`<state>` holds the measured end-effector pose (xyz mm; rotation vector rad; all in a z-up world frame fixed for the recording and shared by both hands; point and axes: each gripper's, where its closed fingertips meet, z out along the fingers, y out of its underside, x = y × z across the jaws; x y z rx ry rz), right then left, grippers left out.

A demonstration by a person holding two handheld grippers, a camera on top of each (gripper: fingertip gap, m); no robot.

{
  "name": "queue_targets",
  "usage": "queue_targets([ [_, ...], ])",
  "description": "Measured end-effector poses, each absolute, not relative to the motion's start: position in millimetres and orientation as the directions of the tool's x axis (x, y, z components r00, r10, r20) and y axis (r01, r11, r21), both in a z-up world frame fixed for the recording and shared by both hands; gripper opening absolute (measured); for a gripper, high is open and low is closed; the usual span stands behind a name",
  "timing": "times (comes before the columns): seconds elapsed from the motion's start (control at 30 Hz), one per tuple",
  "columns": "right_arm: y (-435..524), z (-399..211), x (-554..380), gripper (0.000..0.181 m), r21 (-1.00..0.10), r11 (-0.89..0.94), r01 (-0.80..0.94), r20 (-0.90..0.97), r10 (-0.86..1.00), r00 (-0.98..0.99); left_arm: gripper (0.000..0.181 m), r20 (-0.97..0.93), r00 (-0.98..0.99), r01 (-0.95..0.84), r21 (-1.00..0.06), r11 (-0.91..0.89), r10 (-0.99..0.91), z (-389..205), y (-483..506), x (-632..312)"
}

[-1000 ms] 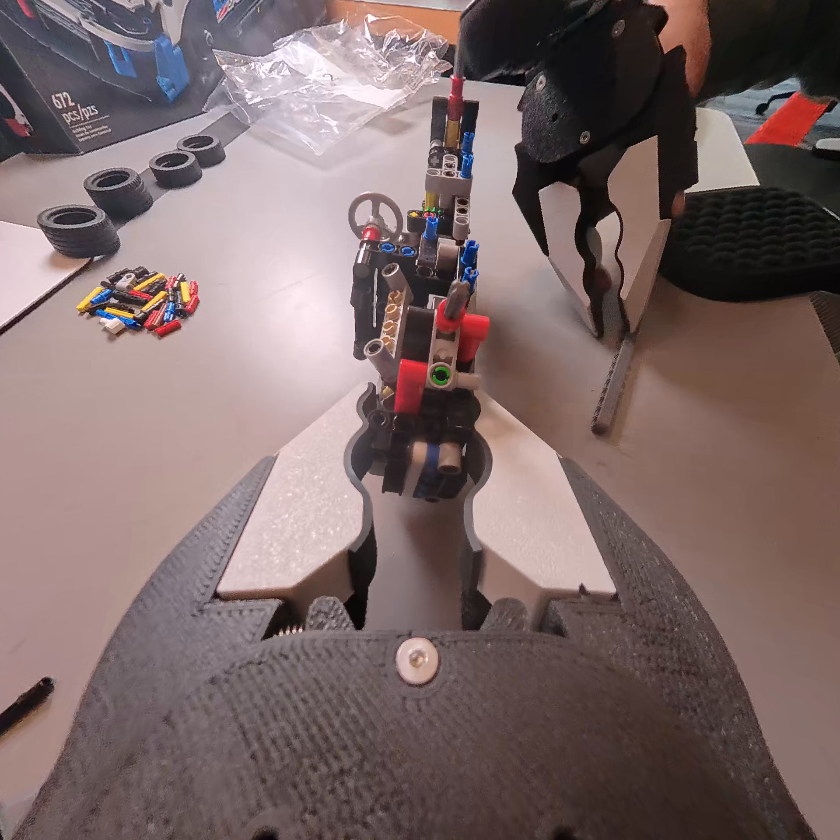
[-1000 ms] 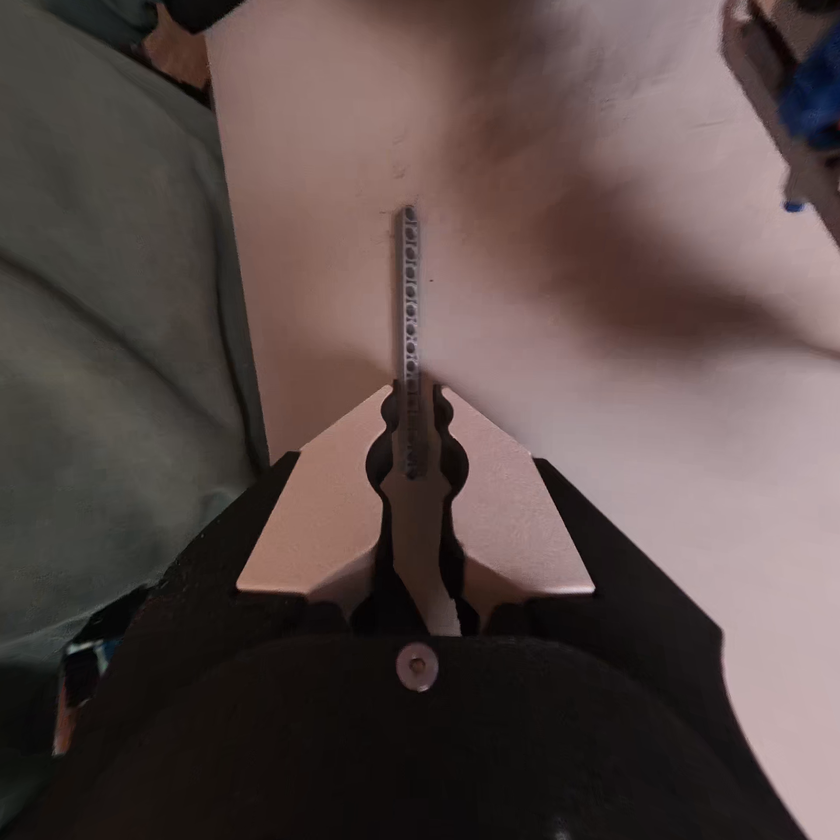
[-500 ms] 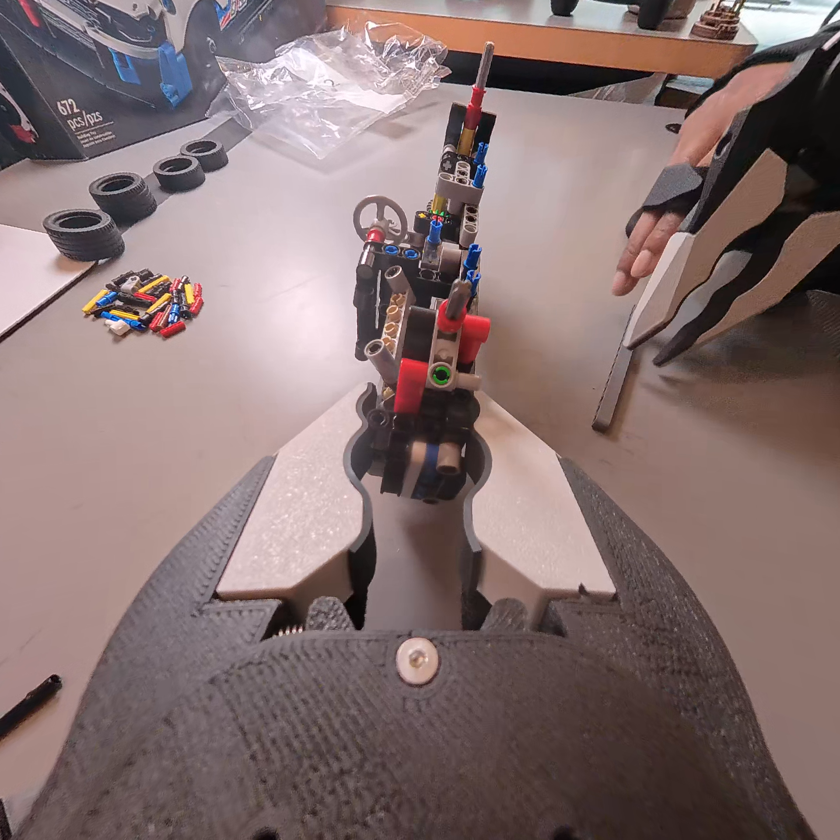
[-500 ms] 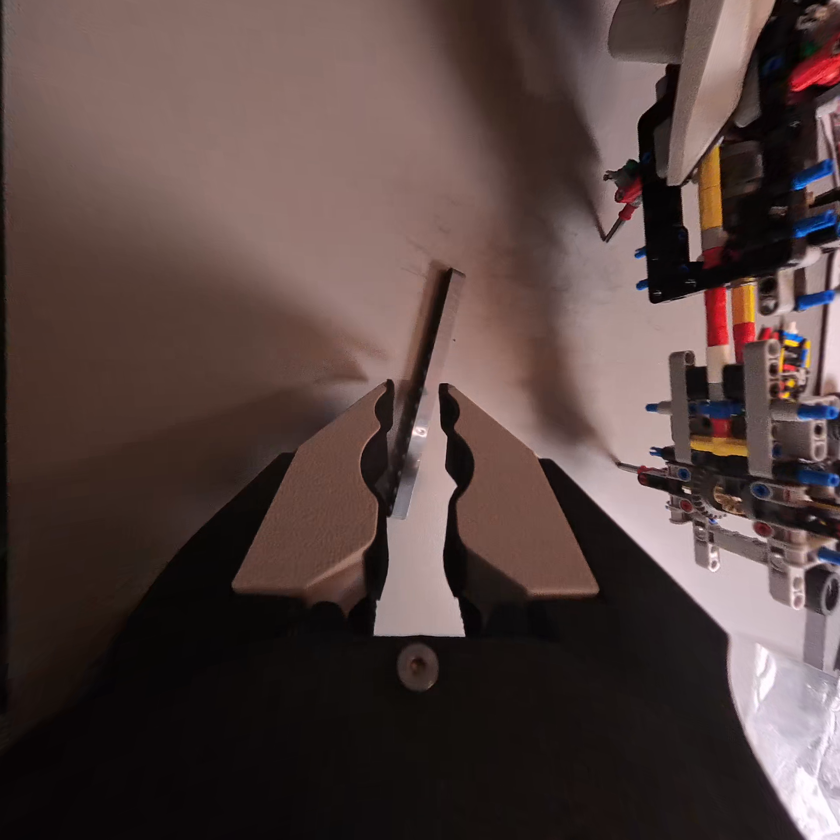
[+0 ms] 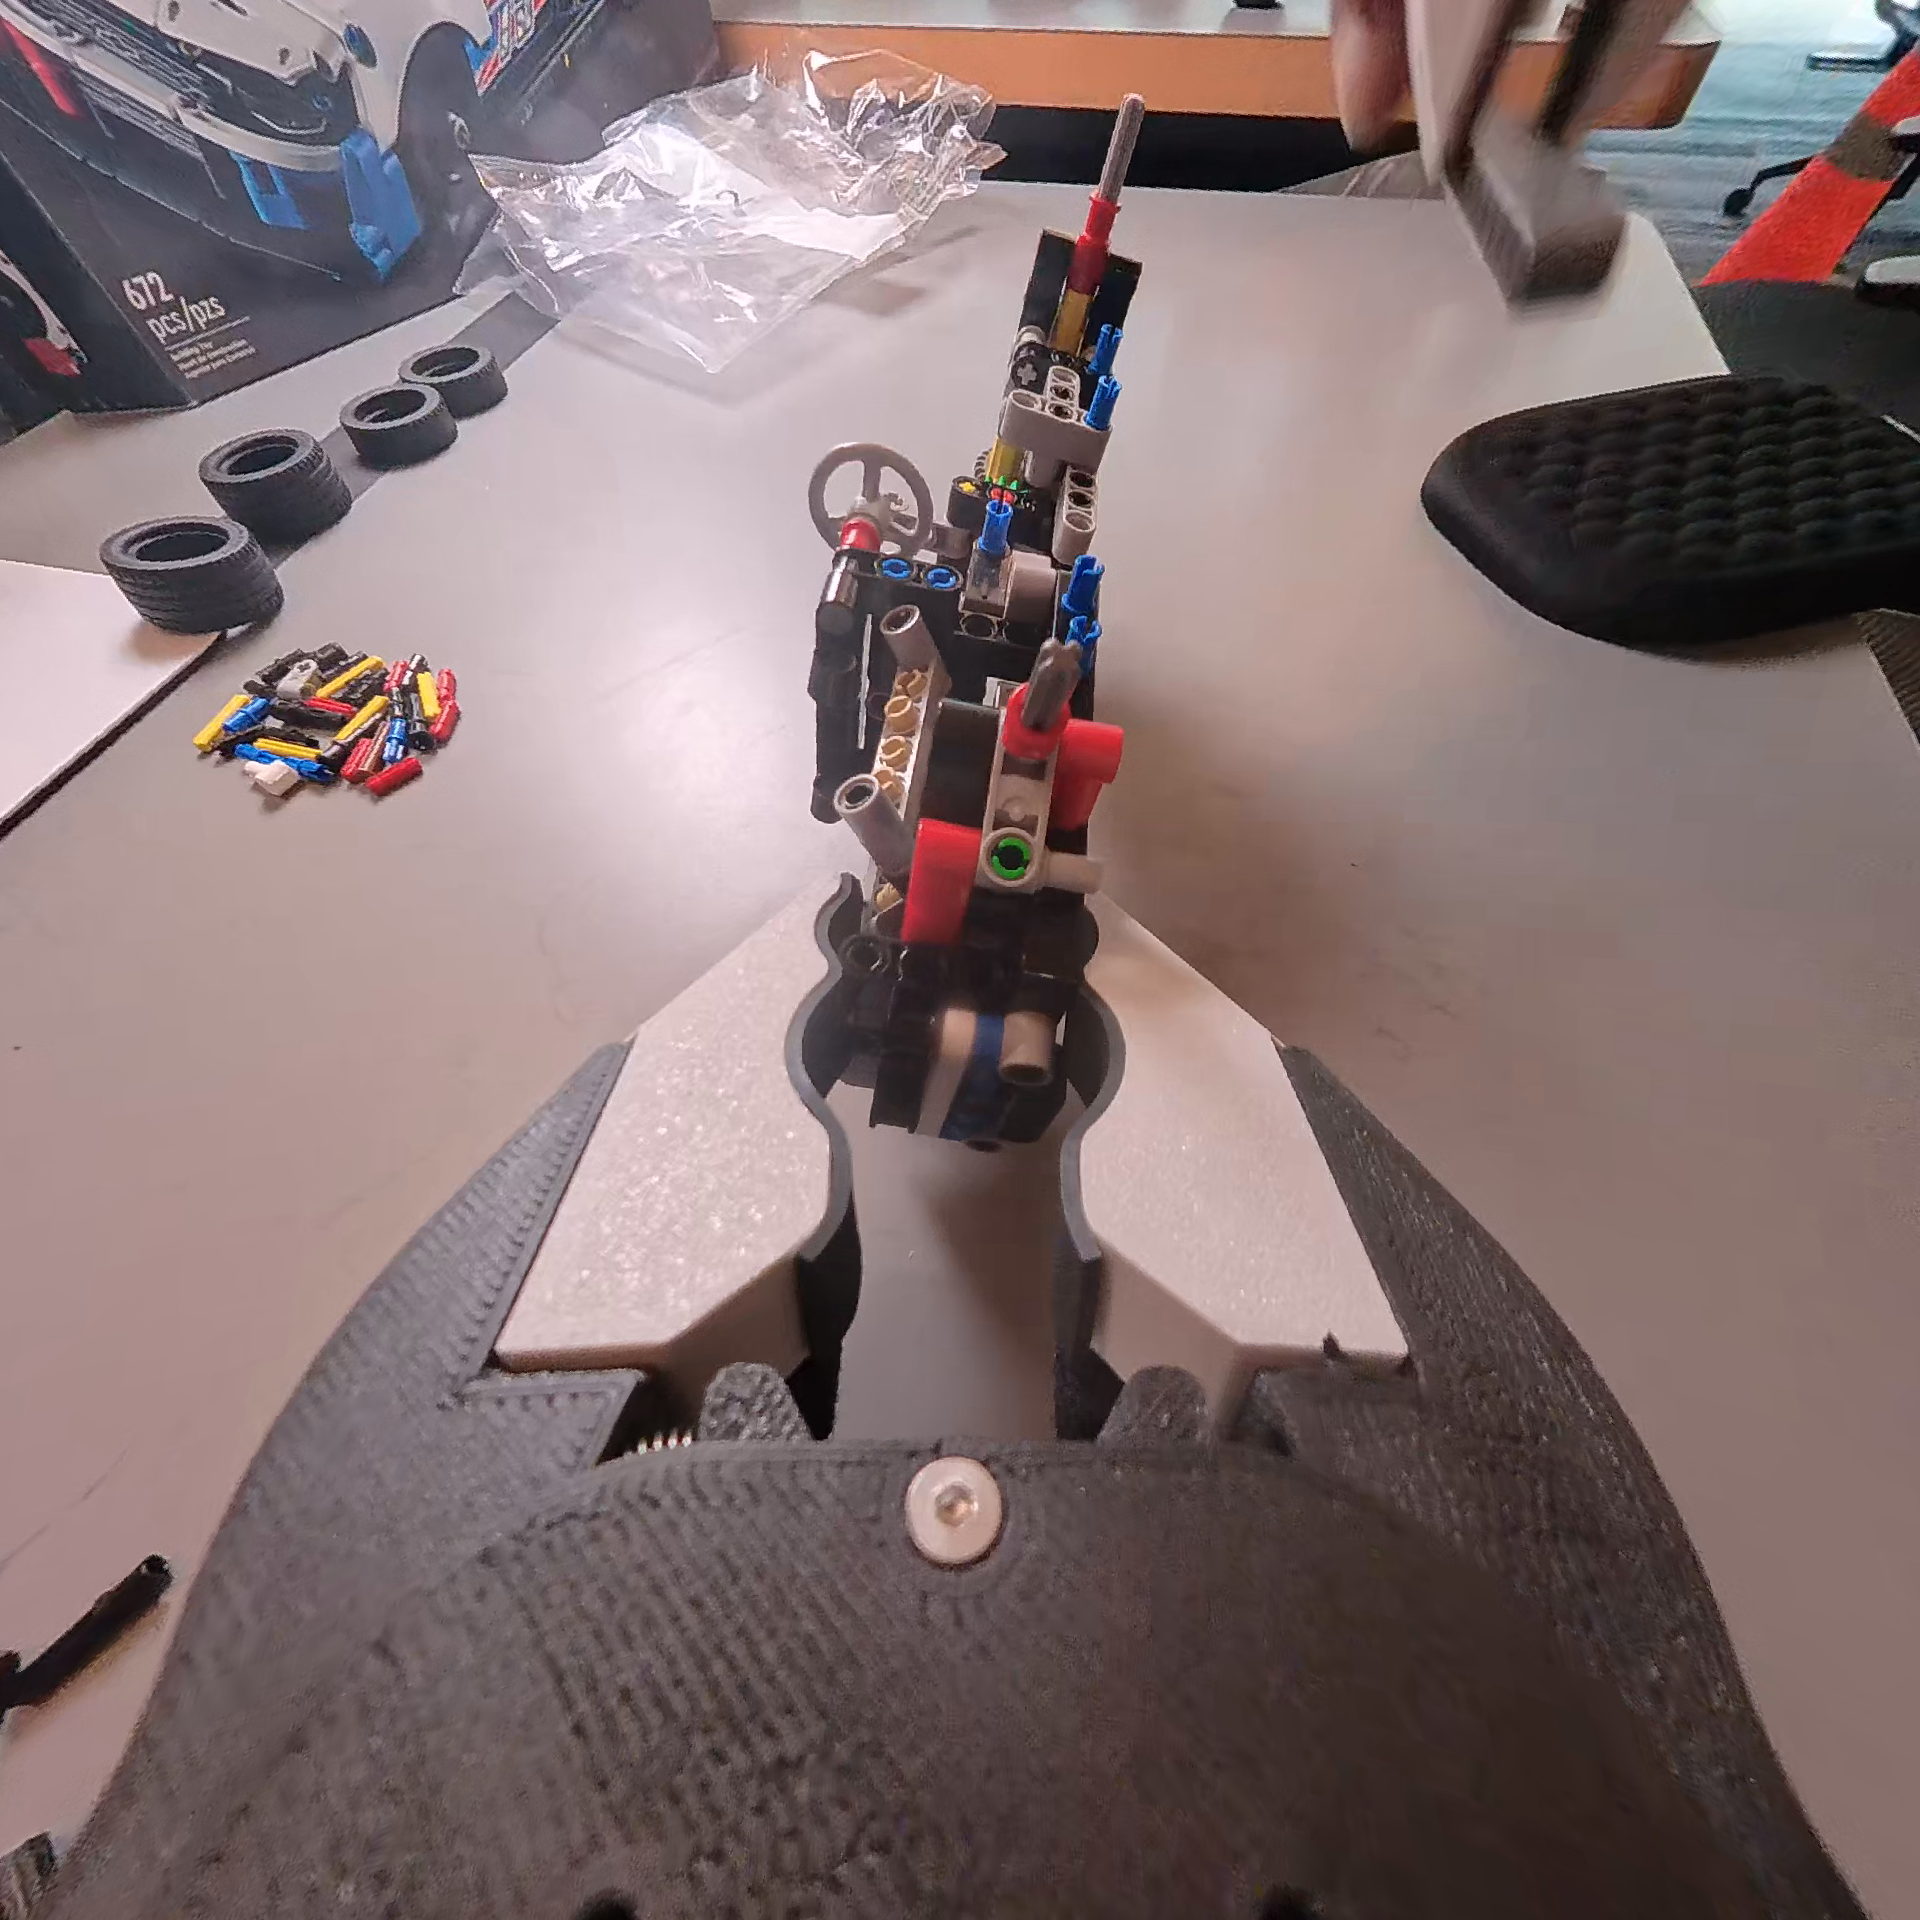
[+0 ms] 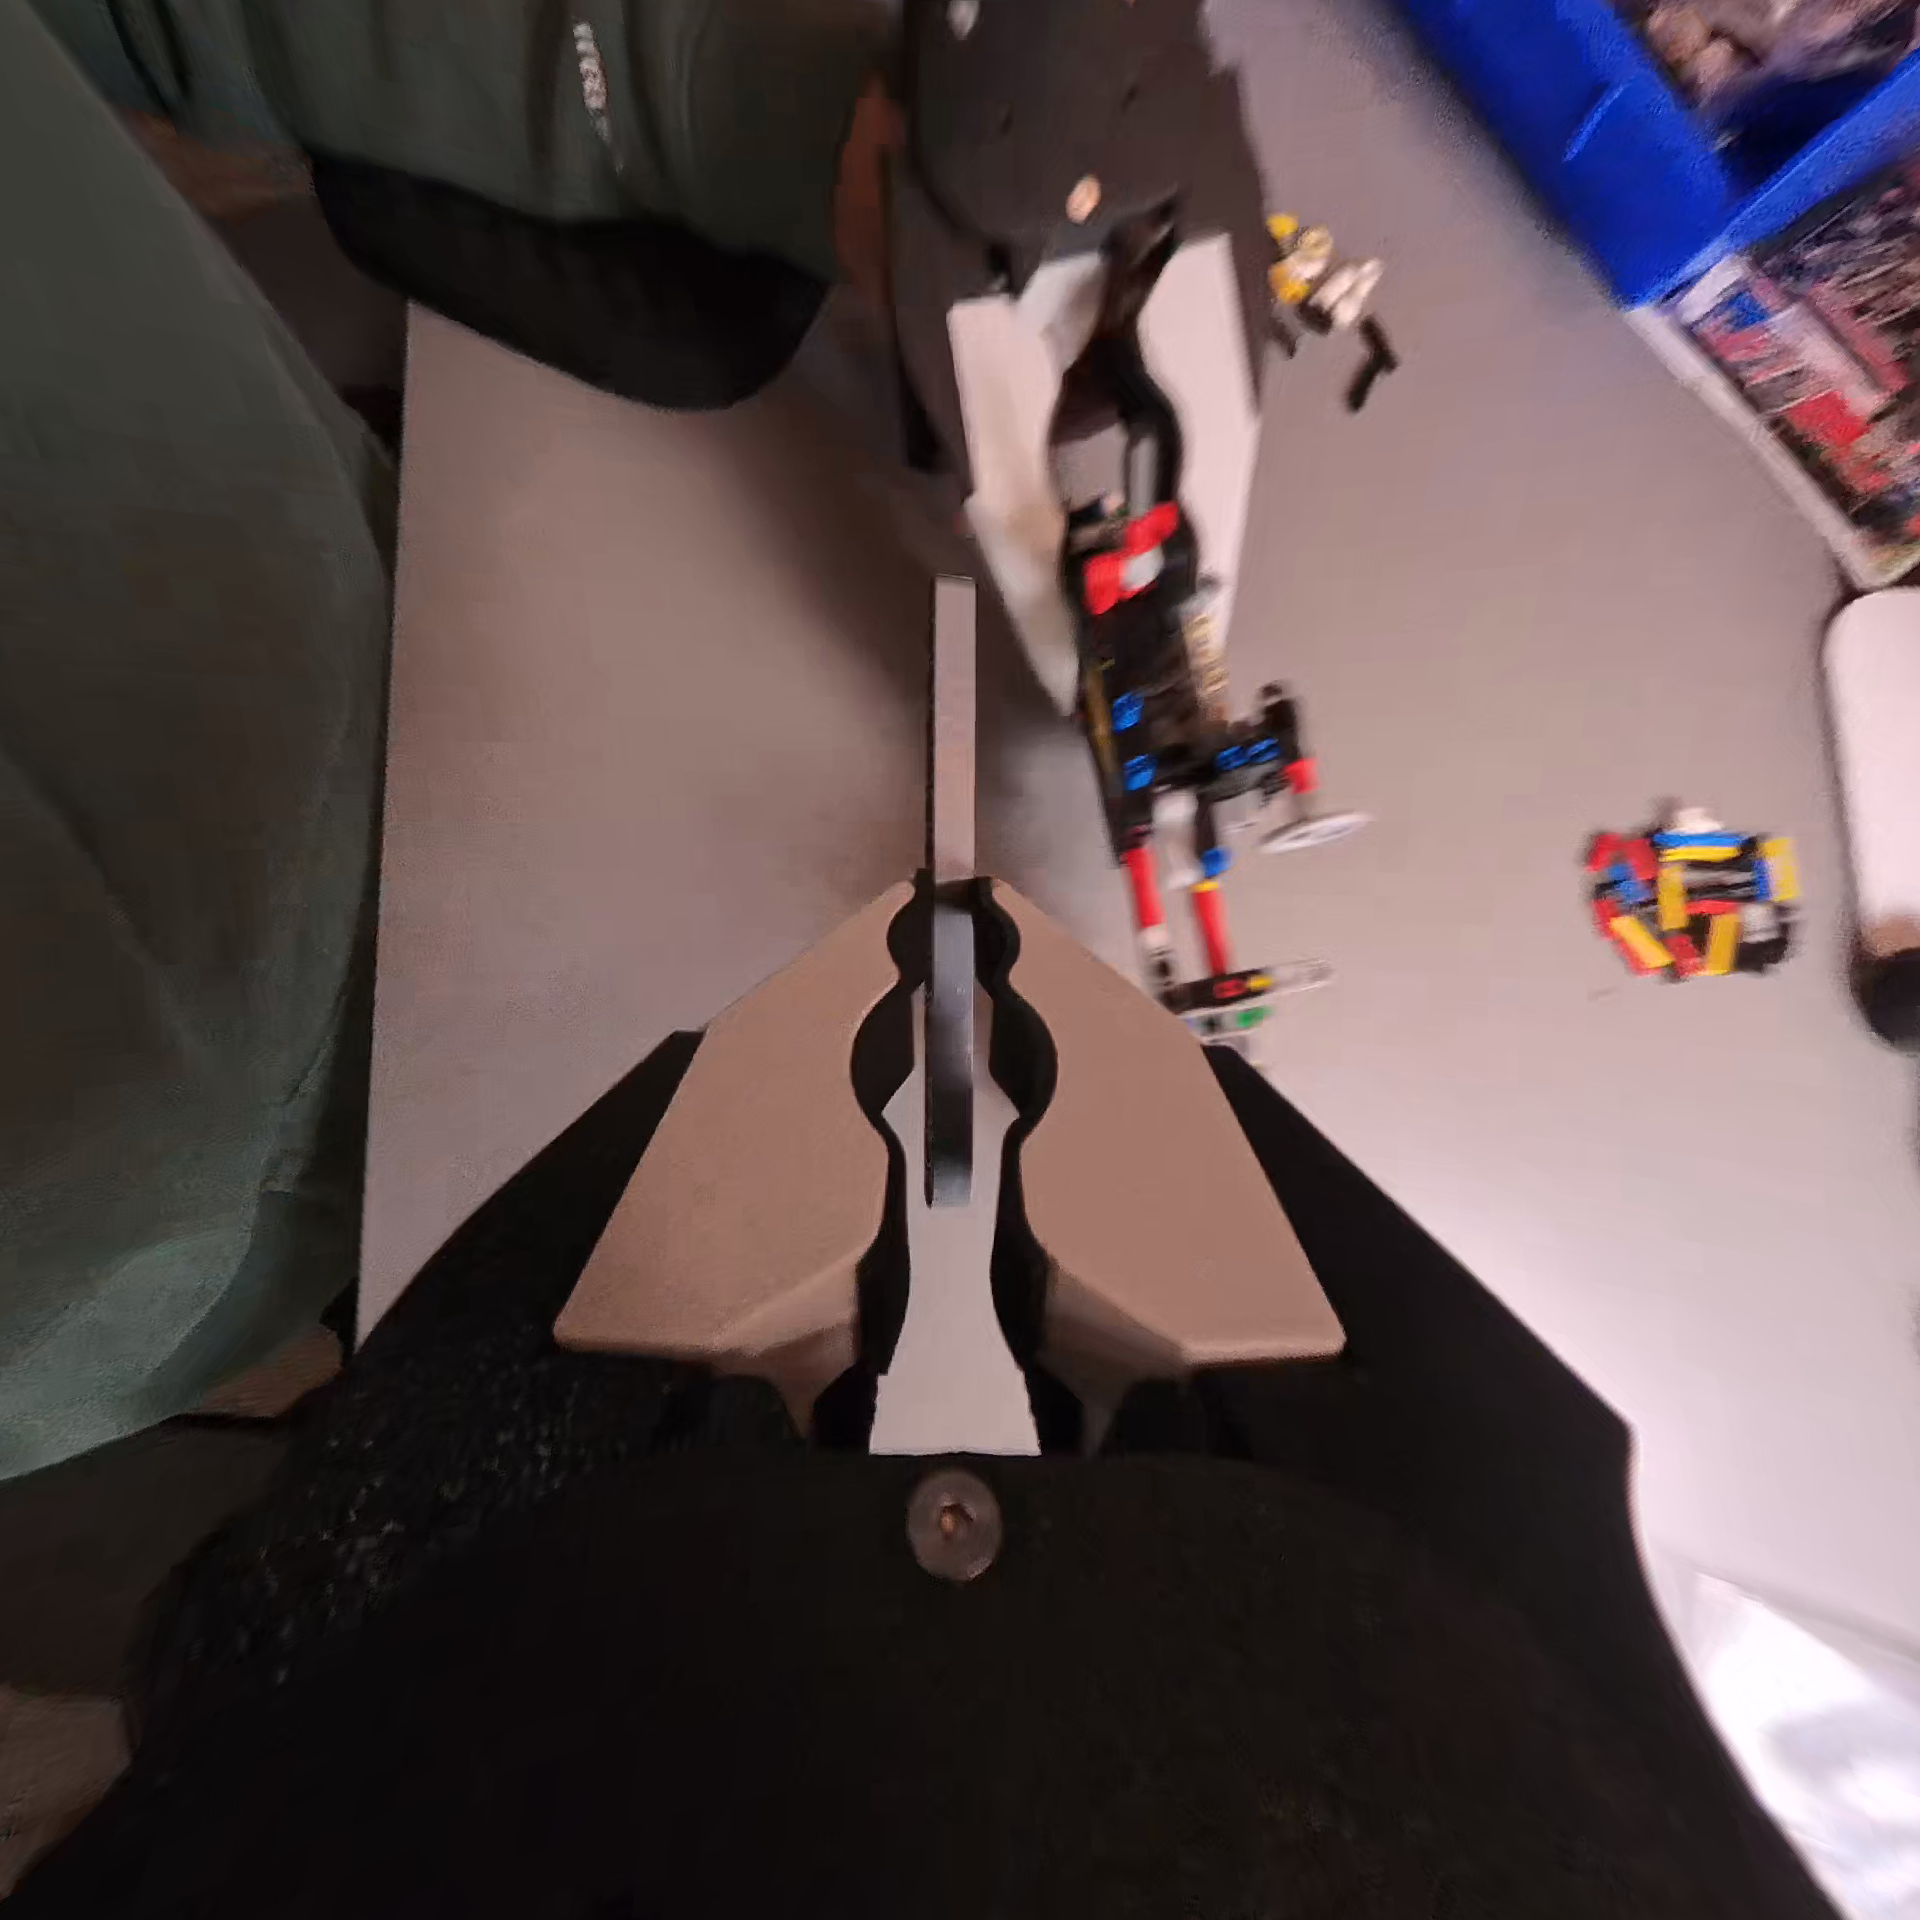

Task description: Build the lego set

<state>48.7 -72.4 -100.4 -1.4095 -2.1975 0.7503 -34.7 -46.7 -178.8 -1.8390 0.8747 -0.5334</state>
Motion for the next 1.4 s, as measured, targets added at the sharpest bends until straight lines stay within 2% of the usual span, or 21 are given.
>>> queue_targets([
  [0.03, -63, -88, 43, 0.004, -0.613, 0.362, 0.703, 0.061, 0.908, -0.414, 0.035, -0.025, 0.639, -0.331, -0.911, -0.246, -0.769, -179, -47, -35],
  [0.13, -34, -89, 25, 0.004, -0.520, 0.391, 0.760, 0.019, 0.894, -0.447, 0.035, -0.027, 0.630, -0.336, -0.911, -0.240, -0.776, -179, -50, -35],
  [0.23, -30, -121, 20, 0.004, -0.447, 0.347, 0.824, -0.155, 0.877, -0.454, 0.035, -0.030, 0.623, -0.338, -0.911, -0.235, -0.781, -179, -52, -36],
  [0.37, -26, -140, 13, 0.007, -0.452, 0.311, 0.836, -0.230, 0.865, -0.446, 0.035, -0.022, 0.615, -0.332, -0.914, -0.233, -0.788, -179, -54, -36],
  [0.47, -22, -139, 10, 0.014, -0.474, 0.313, 0.823, -0.201, 0.872, -0.447, 0.035, -0.006, 0.615, -0.320, -0.916, -0.242, -0.788, -179, -53, -37],
  [0.53, -15, -129, 6, 0.014, -0.505, 0.345, 0.791, -0.092, 0.890, -0.446, 0.035, 0.002, 0.618, -0.316, -0.915, -0.250, -0.786, -179, -53, -37],
  [0.63, -15, -117, 7, 0.015, -0.474, 0.556, 0.682, 0.207, 0.824, -0.528, 0.035, 0.017, 0.623, -0.307, -0.914, -0.265, -0.782, -179, -52, -38],
  [0.77, -26, -123, 9, 0.017, -0.260, 0.799, 0.543, 0.544, 0.585, -0.601, 0.035, 0.031, 0.622, -0.296, -0.916, -0.272, -0.783, -178, -52, -38],
  [0.9, -27, -140, 11, 0.020, -0.158, 0.844, 0.513, 0.628, 0.487, -0.607, 0.035, 0.045, 0.625, -0.283, -0.917, -0.280, -0.779, -178, -51, -38],
  [1.27, -45, -130, 23, 0.016, -0.197, 0.856, 0.477, 0.701, 0.464, -0.542, 0.036, 0.037, 0.629, -0.289, -0.916, -0.278, -0.777, -178, -51, -38],
  [1.33, -51, -132, 31, 0.015, -0.298, 0.777, 0.554, 0.663, 0.586, -0.465, 0.035, 0.035, 0.630, -0.292, -0.915, -0.279, -0.776, -179, -52, -38],
  [1.4, -54, -137, 37, 0.016, -0.445, 0.611, 0.655, 0.574, 0.756, -0.315, 0.035, 0.036, 0.632, -0.292, -0.914, -0.281, -0.774, -179, -51, -38],
])
